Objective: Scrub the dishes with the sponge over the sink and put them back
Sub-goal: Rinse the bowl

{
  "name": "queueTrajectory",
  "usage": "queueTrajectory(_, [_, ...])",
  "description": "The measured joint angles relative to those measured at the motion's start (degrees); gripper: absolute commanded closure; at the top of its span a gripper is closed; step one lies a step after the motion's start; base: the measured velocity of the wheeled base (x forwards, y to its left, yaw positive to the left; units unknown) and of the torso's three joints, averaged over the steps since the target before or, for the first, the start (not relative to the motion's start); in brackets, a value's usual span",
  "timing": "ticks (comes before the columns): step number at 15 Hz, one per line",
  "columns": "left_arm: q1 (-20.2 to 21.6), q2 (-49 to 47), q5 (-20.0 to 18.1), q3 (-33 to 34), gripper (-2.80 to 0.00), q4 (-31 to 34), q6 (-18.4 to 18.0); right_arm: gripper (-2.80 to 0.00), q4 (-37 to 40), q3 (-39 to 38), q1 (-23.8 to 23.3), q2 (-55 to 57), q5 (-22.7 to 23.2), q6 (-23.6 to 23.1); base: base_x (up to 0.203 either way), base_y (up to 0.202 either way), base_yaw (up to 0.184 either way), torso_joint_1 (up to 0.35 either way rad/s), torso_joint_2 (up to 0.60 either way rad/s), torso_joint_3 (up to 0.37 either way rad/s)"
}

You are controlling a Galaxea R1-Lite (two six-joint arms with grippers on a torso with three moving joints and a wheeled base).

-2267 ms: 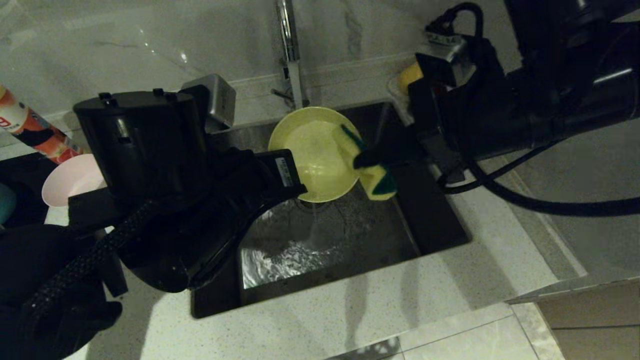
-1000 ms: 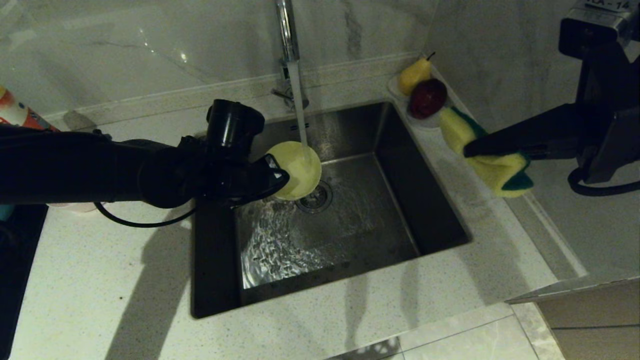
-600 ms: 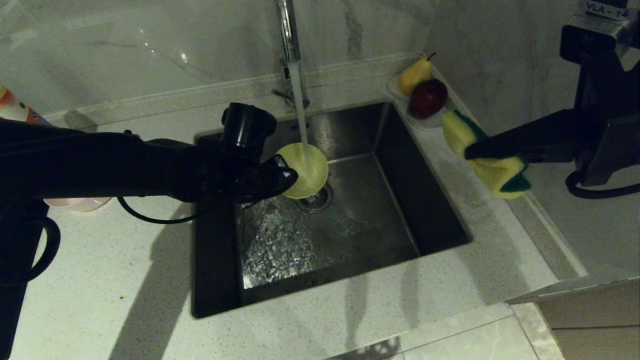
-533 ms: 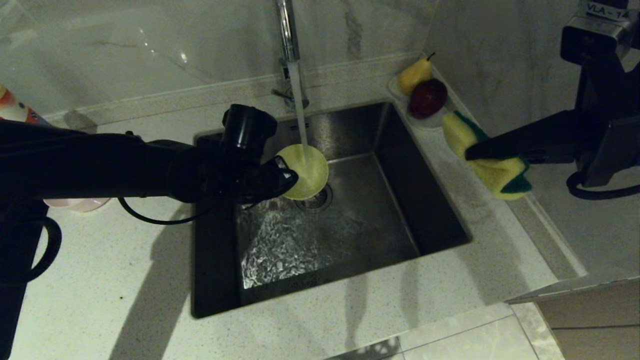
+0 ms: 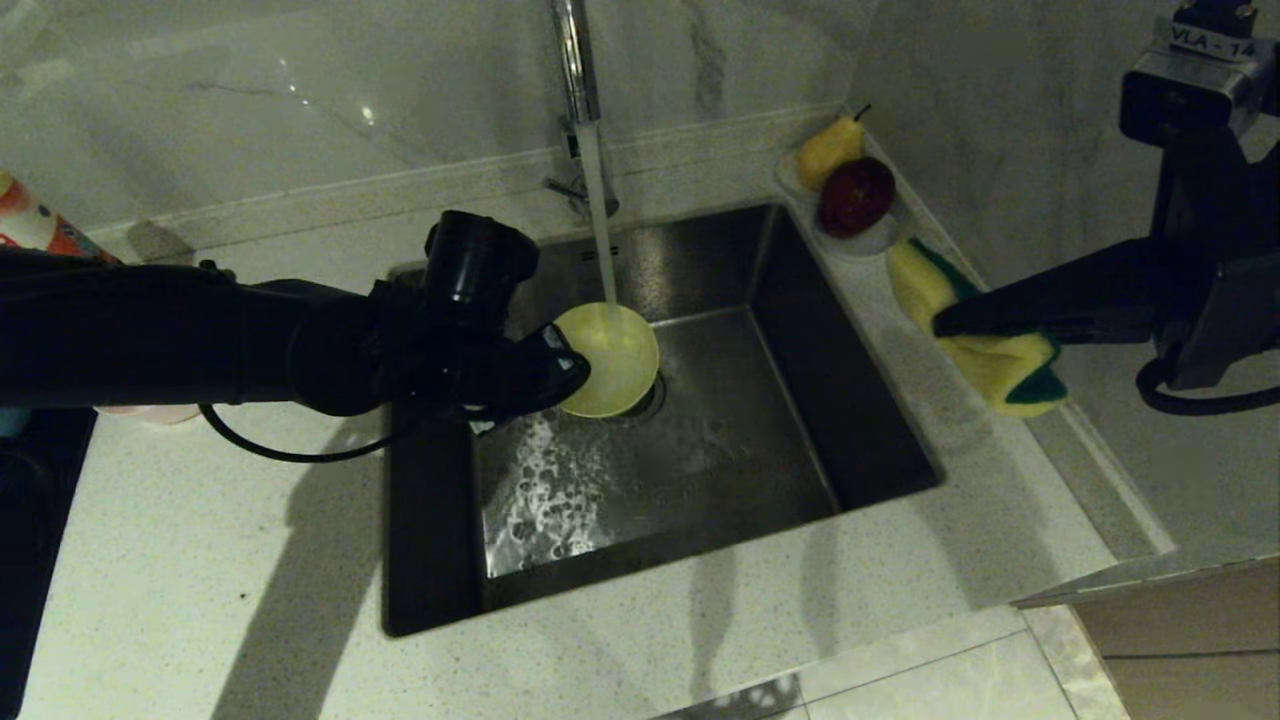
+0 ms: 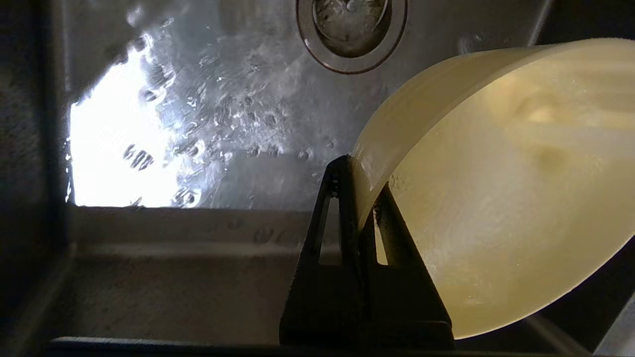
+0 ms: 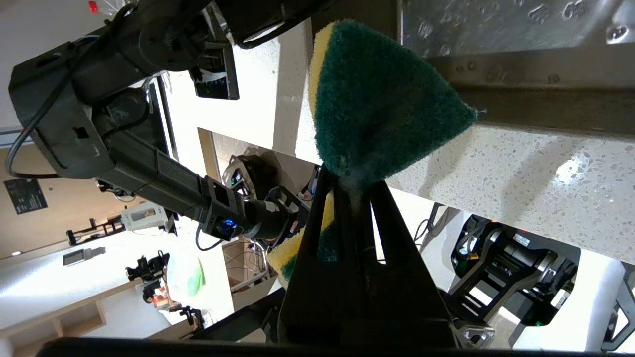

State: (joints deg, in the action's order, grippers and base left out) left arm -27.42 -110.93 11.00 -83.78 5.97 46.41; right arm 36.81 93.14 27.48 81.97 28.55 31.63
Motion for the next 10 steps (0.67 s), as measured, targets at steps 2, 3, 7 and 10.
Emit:
queueTrajectory(2, [0.0,0.5,0.0,1.1,0.00,0.0,0.0,0.00,0.0,0.0,0.0,0.0,0.0,0.0,0.000,0.000,0.000,0.000,0.00,0.000])
queueTrajectory(3, [0.0,0.8,0.1,1.4,0.00,0.0,0.0,0.00,0.0,0.0,0.0,0.0,0.0,0.0,0.000,0.000,0.000,0.000,0.00,0.000])
queueTrajectory(7, [0.0,1.8,0.1,2.0,0.00,0.1,0.0,0.00,0.0,0.0,0.0,0.0,0.0,0.0,0.000,0.000,0.000,0.000,0.00,0.000])
queueTrajectory(10, [0.0,2.1,0.1,2.6,0.00,0.1,0.0,0.00,0.0,-0.6,0.0,-0.1,-0.1,0.0,0.000,0.000,0.000,0.000,0.00,0.000])
